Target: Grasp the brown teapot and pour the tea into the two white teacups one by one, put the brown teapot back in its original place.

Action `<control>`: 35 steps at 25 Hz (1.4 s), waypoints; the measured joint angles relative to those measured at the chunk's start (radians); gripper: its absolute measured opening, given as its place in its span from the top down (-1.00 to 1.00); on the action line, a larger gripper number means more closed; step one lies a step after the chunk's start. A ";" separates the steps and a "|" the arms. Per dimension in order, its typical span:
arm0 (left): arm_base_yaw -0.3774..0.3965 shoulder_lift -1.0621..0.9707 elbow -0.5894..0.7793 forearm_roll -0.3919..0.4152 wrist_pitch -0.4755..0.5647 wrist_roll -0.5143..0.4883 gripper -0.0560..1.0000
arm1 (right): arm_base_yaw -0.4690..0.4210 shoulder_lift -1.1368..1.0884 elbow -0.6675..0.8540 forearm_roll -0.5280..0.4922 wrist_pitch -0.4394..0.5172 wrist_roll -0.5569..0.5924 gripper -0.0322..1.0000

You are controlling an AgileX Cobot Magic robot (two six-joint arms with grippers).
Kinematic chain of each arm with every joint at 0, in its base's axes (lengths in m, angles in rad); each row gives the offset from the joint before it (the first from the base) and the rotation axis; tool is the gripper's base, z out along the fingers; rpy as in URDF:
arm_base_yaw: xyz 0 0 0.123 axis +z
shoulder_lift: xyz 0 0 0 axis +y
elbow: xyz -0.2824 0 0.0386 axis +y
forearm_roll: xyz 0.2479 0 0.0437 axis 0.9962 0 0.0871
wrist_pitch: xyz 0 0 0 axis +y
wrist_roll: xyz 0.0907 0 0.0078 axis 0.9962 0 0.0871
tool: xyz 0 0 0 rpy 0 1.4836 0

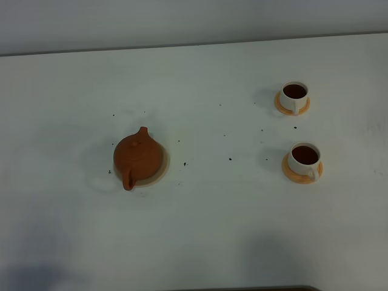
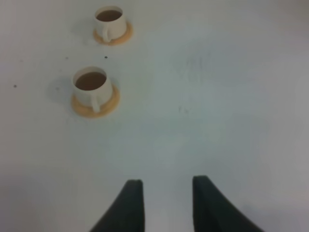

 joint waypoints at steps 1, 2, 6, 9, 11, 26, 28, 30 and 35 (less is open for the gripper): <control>0.000 0.000 0.000 0.000 0.000 0.000 -0.01 | 0.000 0.000 0.000 0.000 0.000 0.000 0.47; 0.000 0.000 0.000 0.000 0.000 0.000 -0.01 | 0.000 0.000 0.000 0.001 0.000 0.000 0.47; 0.000 0.000 0.000 0.000 0.000 0.000 -0.01 | 0.000 0.000 0.000 0.001 0.000 -0.001 0.47; 0.000 0.000 0.000 0.000 0.000 0.000 -0.01 | 0.000 0.000 0.000 0.001 0.000 -0.001 0.47; 0.000 0.000 0.000 0.000 0.000 0.000 -0.01 | 0.000 0.000 0.000 0.001 0.000 -0.001 0.47; 0.000 0.000 0.000 0.000 0.000 0.004 -0.01 | 0.000 0.000 0.000 0.001 0.000 0.000 0.47; 0.000 0.000 0.000 0.000 0.000 0.004 -0.01 | 0.000 0.000 0.000 0.001 0.000 0.000 0.47; 0.000 0.000 0.000 0.000 0.000 0.004 -0.01 | 0.000 0.000 0.000 0.001 0.000 0.000 0.47; 0.000 0.000 0.000 0.000 0.000 0.004 -0.01 | 0.000 0.000 0.000 0.001 0.000 0.000 0.47</control>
